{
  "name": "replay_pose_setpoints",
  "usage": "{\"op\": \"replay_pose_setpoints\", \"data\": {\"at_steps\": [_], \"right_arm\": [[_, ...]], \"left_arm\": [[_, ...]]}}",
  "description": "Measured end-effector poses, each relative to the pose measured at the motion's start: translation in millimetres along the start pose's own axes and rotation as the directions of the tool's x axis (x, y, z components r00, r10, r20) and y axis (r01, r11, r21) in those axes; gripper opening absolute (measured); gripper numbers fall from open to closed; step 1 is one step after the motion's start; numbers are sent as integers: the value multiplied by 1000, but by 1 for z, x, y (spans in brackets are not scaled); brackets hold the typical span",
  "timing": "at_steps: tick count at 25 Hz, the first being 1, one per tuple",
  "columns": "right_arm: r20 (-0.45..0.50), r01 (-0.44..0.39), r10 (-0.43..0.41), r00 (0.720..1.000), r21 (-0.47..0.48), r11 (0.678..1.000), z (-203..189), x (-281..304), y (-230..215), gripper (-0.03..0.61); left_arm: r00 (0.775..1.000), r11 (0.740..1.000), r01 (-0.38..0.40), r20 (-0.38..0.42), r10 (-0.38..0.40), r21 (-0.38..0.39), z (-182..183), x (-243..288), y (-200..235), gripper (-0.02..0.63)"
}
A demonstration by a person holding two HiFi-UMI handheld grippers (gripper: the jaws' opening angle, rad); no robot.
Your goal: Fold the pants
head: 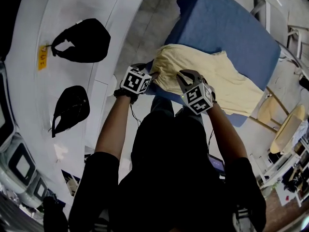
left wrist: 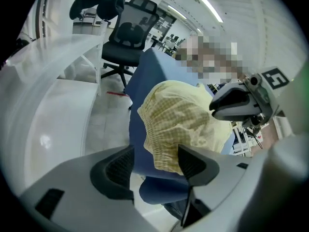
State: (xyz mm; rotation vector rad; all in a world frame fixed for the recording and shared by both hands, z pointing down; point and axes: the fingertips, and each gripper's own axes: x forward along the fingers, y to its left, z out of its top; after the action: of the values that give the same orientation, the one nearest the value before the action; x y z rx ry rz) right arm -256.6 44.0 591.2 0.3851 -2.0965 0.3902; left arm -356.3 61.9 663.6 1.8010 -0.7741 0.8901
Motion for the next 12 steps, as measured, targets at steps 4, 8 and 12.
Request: {"op": "replay_pose_setpoints", "data": {"at_steps": [4, 8, 12], "right_arm": [[-7, -81, 81, 997, -65, 995, 37, 15, -21, 75], [-105, -190, 174, 979, -170, 967, 67, 37, -36, 130], [-241, -292, 236, 941, -233, 928, 79, 64, -45, 182]], "left_arm": [[1000, 998, 0, 29, 2, -56, -15, -16, -2, 296], [997, 991, -4, 77, 14, -131, -27, -28, -11, 296], [990, 957, 7, 139, 35, -290, -38, -30, -23, 287]]}}
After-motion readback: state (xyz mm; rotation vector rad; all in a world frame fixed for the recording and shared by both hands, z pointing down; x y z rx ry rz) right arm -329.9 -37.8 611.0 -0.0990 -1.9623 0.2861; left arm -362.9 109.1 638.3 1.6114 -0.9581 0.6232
